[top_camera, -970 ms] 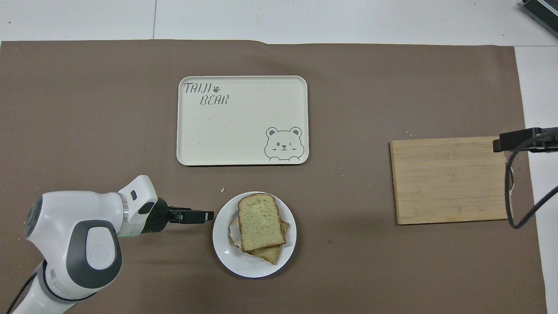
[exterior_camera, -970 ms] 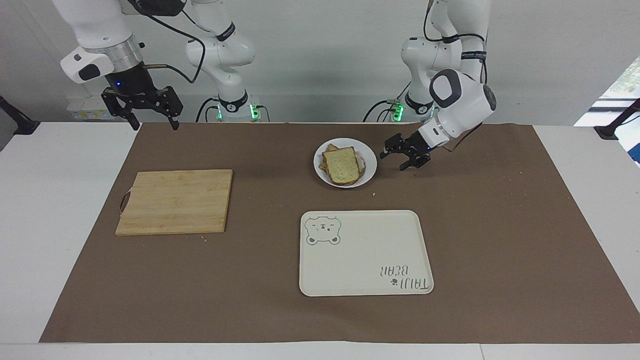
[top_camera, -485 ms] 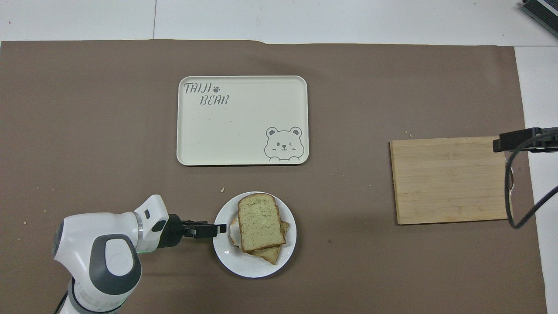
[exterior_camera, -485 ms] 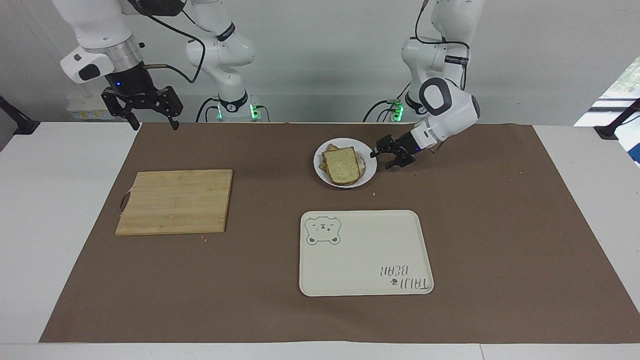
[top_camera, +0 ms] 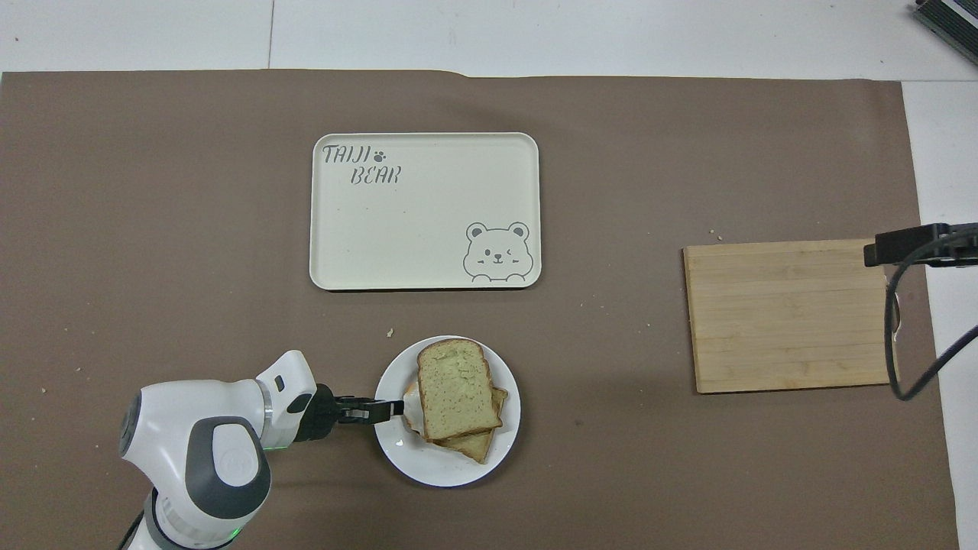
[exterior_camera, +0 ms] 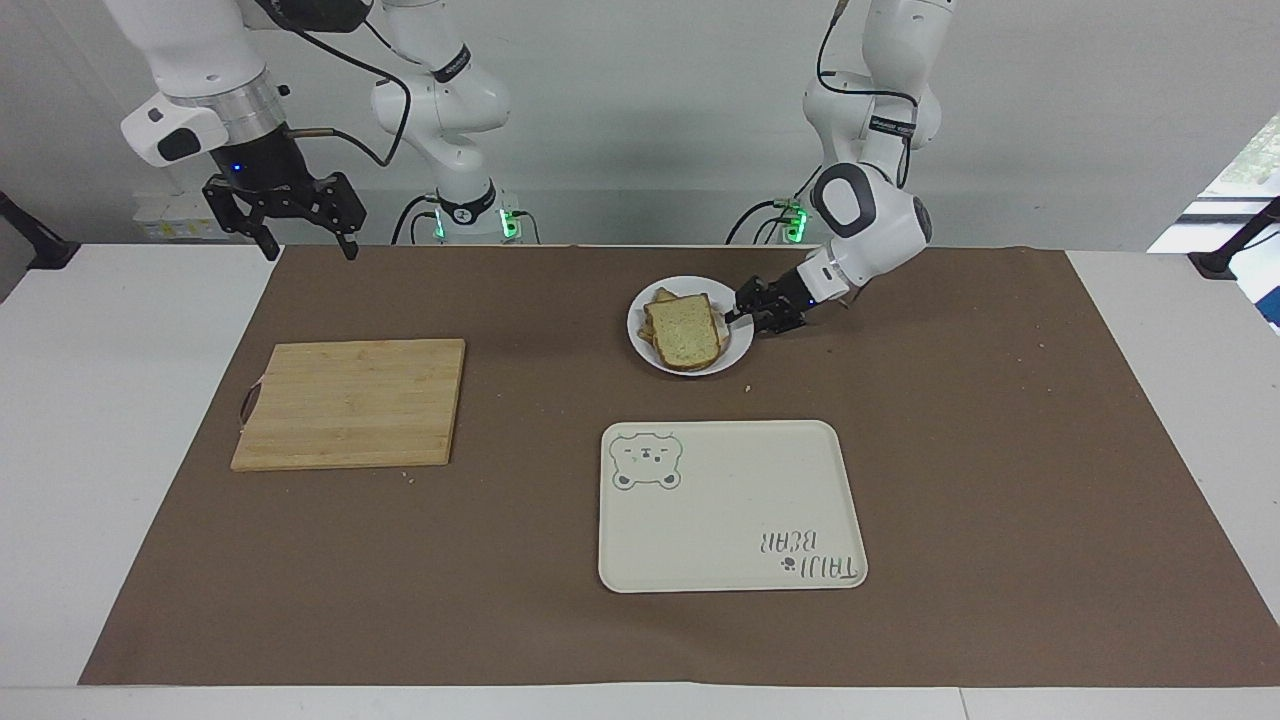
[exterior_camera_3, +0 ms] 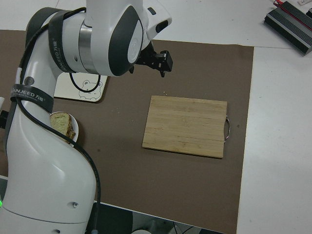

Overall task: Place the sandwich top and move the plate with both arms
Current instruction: 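Grip the plate rim and slide the plate onto the bear tray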

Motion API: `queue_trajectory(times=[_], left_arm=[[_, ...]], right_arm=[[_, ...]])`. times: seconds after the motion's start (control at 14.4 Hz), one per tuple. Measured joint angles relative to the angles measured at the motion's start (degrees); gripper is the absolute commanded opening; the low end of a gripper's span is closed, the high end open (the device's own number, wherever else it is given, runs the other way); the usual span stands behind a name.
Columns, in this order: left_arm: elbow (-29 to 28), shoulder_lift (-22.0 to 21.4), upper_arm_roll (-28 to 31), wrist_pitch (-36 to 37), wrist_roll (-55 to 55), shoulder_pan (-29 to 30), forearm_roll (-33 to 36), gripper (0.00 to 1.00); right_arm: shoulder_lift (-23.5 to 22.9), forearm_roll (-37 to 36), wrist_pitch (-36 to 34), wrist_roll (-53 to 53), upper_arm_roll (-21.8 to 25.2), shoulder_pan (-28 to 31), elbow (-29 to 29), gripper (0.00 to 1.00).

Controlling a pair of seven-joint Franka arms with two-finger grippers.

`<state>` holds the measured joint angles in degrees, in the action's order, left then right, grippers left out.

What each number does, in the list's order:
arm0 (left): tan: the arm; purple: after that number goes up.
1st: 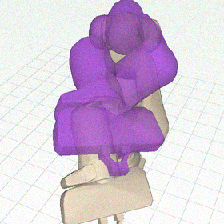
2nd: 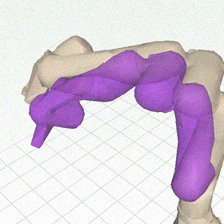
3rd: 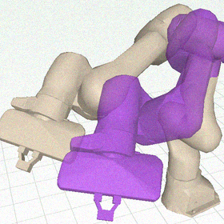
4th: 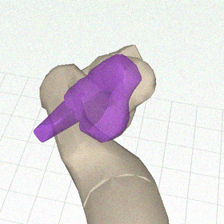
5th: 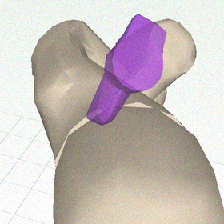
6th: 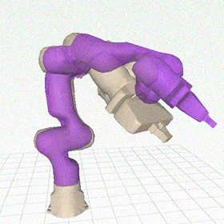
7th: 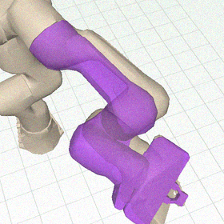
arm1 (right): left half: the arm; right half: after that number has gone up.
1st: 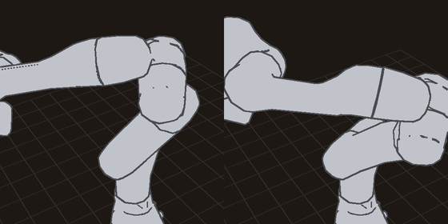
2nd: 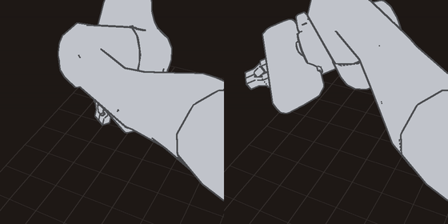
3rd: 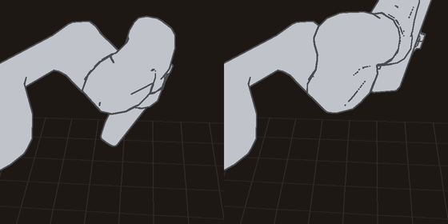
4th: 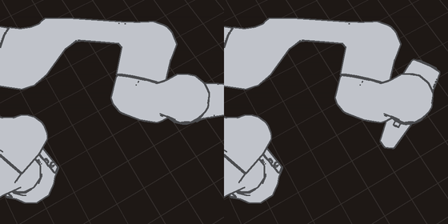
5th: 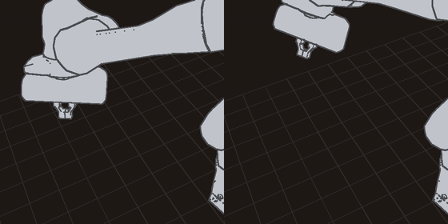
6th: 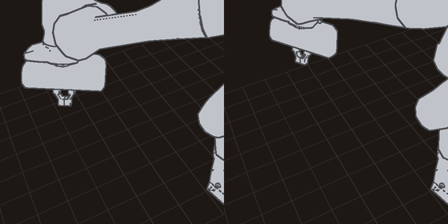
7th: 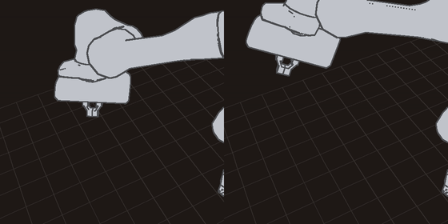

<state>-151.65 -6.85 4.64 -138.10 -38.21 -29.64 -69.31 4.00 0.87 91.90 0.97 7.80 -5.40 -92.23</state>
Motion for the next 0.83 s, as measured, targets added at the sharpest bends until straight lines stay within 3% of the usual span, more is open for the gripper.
queue_trajectory(times=[0.55,0.83], left_arm=[[0.8,-0.9,0.7,1.3,-0.5,0.5,-2.2,0.0],[9.0,1.8,1.2,8.8,-0.5,8.7,-2.3,0.0]], right_arm=[[0.0,0.0,0.0,0.0,0.0,0.0,0.0,1.0],[0.0,0.0,0.0,0.0,0.0,0.0,0.0,1.0]])
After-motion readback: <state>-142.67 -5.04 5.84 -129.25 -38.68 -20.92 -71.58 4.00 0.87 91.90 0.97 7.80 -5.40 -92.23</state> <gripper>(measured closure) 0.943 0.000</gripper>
